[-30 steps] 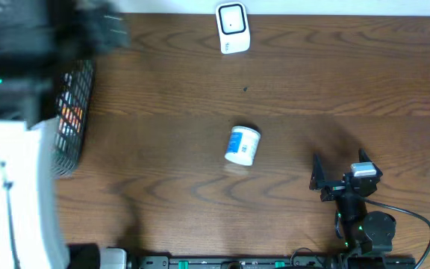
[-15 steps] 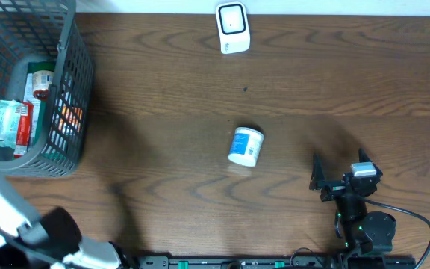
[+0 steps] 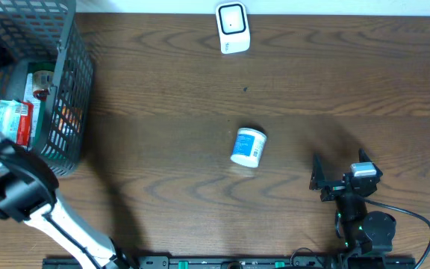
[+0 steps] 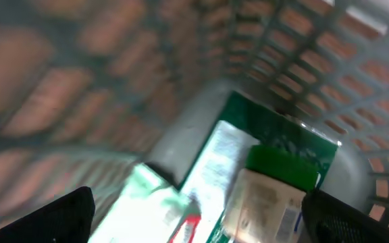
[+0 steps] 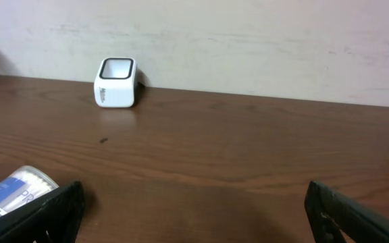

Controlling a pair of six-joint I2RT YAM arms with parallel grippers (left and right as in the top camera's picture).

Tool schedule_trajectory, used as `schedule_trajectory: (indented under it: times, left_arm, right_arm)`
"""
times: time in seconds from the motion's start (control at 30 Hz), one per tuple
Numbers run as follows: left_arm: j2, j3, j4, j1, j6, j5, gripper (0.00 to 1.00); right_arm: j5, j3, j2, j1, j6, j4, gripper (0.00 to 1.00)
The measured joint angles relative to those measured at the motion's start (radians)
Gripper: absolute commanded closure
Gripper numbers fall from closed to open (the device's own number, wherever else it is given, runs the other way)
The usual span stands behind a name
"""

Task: Scan the item barcode
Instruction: 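Reach the left gripper into the basket and grasp the green-lidded Knorr jar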

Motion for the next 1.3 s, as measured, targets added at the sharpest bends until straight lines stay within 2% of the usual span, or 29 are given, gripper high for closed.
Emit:
schedule_trajectory:
  times: [0.33, 0.67, 0.77, 0.87, 1.13, 1.3]
  left_arm:
    - [0.182, 0.0, 0.036, -0.052, 0.143, 0.113, 0.02]
    - [0.269, -0.004, 0.033, -0.11, 0.172, 0.078, 0.02]
    - [0.269, -0.004, 0.029, -0.109, 0.172, 0.068, 0.11]
    - [0.269, -0.004, 0.021, -0.109, 0.173, 0.057, 0.3]
    - [0.23, -0.004, 0.019, -0.106, 0.164, 0.045, 0.3]
    - [0.097, -0.007, 0.03, -0.106, 0.13, 0.042, 0.3]
  right_arm:
    - [0.0, 0.0, 0.0, 0.0, 0.0, 0.0, 0.01]
    - [0.0, 0.0, 0.0, 0.0, 0.0, 0.0, 0.01]
    - [0.0, 0.0, 0.0, 0.0, 0.0, 0.0, 0.01]
    - [0.0, 0.0, 0.0, 0.0, 0.0, 0.0, 0.01]
    - [0.0, 0.0, 0.0, 0.0, 0.0, 0.0, 0.01]
    - [0.0, 0.0, 0.0, 0.0, 0.0, 0.0, 0.01]
